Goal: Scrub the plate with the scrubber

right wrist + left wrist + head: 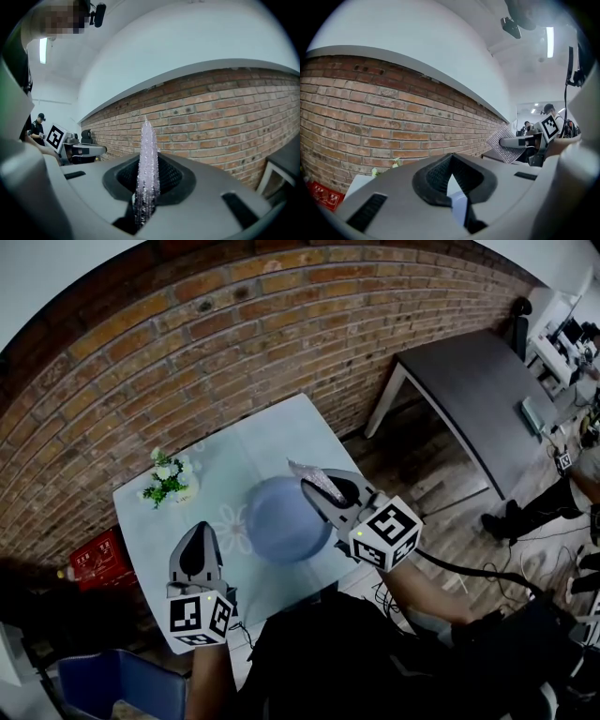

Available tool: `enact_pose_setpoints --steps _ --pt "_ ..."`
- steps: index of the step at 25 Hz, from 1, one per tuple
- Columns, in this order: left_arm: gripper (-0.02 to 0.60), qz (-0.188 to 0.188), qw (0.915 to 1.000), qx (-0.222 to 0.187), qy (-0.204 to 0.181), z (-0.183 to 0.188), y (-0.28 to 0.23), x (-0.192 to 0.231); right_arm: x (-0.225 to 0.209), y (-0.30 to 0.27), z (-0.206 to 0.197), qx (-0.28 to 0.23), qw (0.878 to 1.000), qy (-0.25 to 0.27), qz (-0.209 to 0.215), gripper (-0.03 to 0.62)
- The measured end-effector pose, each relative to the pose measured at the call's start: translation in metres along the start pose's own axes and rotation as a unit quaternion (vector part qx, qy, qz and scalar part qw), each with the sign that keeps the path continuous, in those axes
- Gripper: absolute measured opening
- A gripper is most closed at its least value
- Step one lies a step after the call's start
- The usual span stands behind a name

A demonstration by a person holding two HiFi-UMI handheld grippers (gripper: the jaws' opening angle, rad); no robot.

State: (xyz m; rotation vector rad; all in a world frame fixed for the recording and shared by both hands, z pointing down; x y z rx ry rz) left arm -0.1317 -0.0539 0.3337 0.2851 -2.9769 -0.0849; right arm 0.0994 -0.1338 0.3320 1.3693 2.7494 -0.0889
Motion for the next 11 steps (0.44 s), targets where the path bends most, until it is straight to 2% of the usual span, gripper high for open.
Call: enact_pose_setpoints --steps 11 --pt "0.011 -0.018 0.9998 0.001 0.001 0.0006 -0.0051 -0.0069 -0.002 0.0023 -0.0014 0.005 1.0 0.003 -0.015 0.064"
Point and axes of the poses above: the fingertips, and each gripper's own axes: y backward along the fingers, x to its left, z out of its top, the point moved 5 cm from there along y, backward along the fingers, and after that the axes turned 9 degrees about -x, right-handed, at the moved point
